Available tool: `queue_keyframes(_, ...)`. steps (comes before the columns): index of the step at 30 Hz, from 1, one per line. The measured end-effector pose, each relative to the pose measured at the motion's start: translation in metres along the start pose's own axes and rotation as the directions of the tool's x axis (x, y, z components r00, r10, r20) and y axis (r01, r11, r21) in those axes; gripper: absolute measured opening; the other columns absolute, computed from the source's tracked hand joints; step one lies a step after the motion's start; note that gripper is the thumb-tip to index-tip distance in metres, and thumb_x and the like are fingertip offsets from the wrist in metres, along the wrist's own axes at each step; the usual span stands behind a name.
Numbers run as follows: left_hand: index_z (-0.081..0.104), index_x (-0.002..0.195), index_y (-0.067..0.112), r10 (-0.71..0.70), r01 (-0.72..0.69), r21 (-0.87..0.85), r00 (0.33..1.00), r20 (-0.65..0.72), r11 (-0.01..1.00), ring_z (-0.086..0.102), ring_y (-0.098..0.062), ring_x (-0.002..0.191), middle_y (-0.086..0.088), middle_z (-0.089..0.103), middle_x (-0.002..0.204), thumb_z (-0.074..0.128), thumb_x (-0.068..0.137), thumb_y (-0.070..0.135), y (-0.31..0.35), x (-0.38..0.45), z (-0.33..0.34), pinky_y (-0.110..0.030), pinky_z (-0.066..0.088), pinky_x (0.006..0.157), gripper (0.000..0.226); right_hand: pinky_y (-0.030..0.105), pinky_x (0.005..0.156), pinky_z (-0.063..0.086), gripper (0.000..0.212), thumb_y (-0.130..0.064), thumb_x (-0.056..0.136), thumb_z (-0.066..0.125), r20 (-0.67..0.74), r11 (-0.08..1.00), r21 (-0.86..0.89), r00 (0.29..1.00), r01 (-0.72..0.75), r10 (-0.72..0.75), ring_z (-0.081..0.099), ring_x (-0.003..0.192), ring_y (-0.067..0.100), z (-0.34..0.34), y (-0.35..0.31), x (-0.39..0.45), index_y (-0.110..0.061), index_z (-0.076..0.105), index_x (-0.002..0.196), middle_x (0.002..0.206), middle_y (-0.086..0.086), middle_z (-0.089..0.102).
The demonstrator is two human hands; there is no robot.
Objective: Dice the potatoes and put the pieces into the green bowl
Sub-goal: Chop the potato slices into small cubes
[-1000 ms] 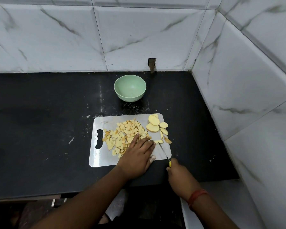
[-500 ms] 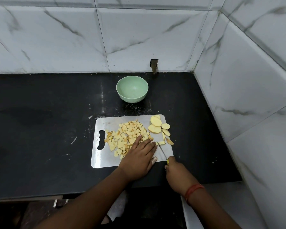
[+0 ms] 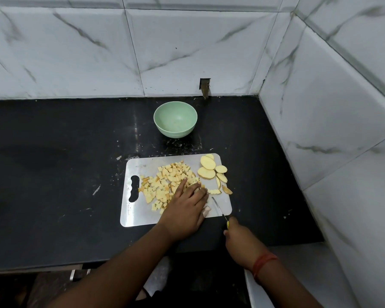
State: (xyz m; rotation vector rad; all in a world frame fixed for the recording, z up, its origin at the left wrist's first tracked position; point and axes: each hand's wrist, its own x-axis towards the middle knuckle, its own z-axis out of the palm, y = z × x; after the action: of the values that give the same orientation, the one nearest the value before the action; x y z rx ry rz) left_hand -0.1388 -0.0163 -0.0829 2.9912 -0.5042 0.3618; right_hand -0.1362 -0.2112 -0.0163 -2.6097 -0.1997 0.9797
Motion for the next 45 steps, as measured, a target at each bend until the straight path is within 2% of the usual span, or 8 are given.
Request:
queue_keyframes(6,0.071,0.116,0.018,-0.079,0.067,-0.147,0.994,-0.073,0.987,0.055,-0.019,0.125,0.003,0.068,0.118,0.034,0.104,0.042,-0.005,0.016,-0.011,-0.057,0.018,0.123,0.046,0.031,0.071,0.043,0.015,-0.028,0.101,0.044,-0.017,0.976,0.216,1.0,0.02,-0.017,0.056,0.079,0.018,-0.012,0.007,-0.007,-0.014,0.045,0.097,0.088,0.004,0.057)
queue_keyframes(14,0.068,0.109,0.017,-0.417,0.324,-0.416,0.896,-0.155,0.85,0.058,-0.018,0.104,0.005,0.065,0.105,0.032,0.107,0.034,-0.046,0.039,-0.028,-0.049,0.012,0.125,0.04,0.031,0.062,0.037,0.022,-0.027,0.101,0.046,-0.055,0.924,0.377,0.997,0.064,-0.046,0.045,0.064,0.015,-0.025,0.008,-0.008,-0.017,0.039,0.083,0.074,0.003,0.048)
queue_keyframes(22,0.064,0.126,0.012,0.008,-0.019,-0.196,0.998,-0.061,0.98,0.054,-0.025,0.121,-0.005,0.06,0.122,0.052,0.096,0.057,-0.059,-0.028,-0.036,-0.061,0.021,0.12,0.056,0.029,0.058,0.037,0.025,-0.032,0.1,0.045,-0.074,0.915,0.399,0.997,0.063,-0.037,0.044,0.062,0.014,-0.029,0.006,0.001,-0.018,0.039,0.08,0.072,0.001,0.046)
queue_keyframes(28,0.055,0.14,0.015,-0.026,0.032,-0.125,0.999,0.048,0.992,0.045,-0.029,0.135,-0.008,0.051,0.139,0.059,0.086,0.074,-0.062,-0.056,-0.025,-0.061,0.017,0.121,0.08,0.03,0.056,0.035,0.024,-0.034,0.1,0.044,-0.058,0.92,0.384,0.996,0.079,-0.062,0.044,0.06,0.018,-0.029,-0.012,0.009,-0.012,0.044,0.092,0.072,0.005,0.046)
queue_keyframes(35,0.054,0.137,0.011,-0.043,0.043,0.003,0.999,-0.032,0.999,0.048,-0.031,0.129,-0.011,0.053,0.135,0.07,0.087,0.038,-0.065,-0.044,-0.02,-0.062,0.024,0.119,0.059,0.028,0.053,0.035,0.024,-0.034,0.101,0.043,-0.061,0.936,0.335,0.994,0.11,-0.095,0.044,0.056,0.019,-0.025,-0.028,0.01,-0.013,0.042,0.091,0.072,0.007,0.047)
queue_keyframes(40,0.058,0.13,0.009,-0.296,0.284,-0.093,0.942,-0.157,0.954,0.055,-0.033,0.119,-0.01,0.056,0.127,0.058,0.094,0.032,-0.067,-0.041,-0.02,-0.059,0.02,0.121,0.043,0.029,0.054,0.036,0.024,-0.035,0.101,0.043,-0.062,0.939,0.328,0.994,0.108,-0.092,0.046,0.058,0.019,-0.023,-0.026,0.009,-0.013,0.043,0.091,0.072,0.007,0.048)
queue_keyframes(42,0.058,0.132,0.009,-0.253,0.241,-0.109,0.96,-0.118,0.964,0.051,-0.03,0.123,-0.01,0.055,0.13,0.05,0.098,0.046,-0.066,-0.045,-0.021,-0.06,0.02,0.121,0.051,0.029,0.053,0.037,0.023,-0.035,0.101,0.043,-0.065,0.939,0.33,0.995,0.098,-0.081,0.047,0.058,0.018,-0.025,-0.023,0.009,-0.014,0.044,0.093,0.073,0.006,0.049)
queue_keyframes(45,0.055,0.139,0.01,-0.111,0.109,-0.062,0.993,-0.031,0.992,0.045,-0.03,0.135,-0.01,0.051,0.141,0.06,0.091,0.059,-0.064,-0.052,-0.017,-0.064,0.018,0.12,0.069,0.029,0.054,0.036,0.021,-0.035,0.1,0.043,-0.062,0.93,0.357,0.995,0.089,-0.072,0.046,0.059,0.018,-0.028,-0.021,0.008,-0.015,0.045,0.093,0.073,0.006,0.049)
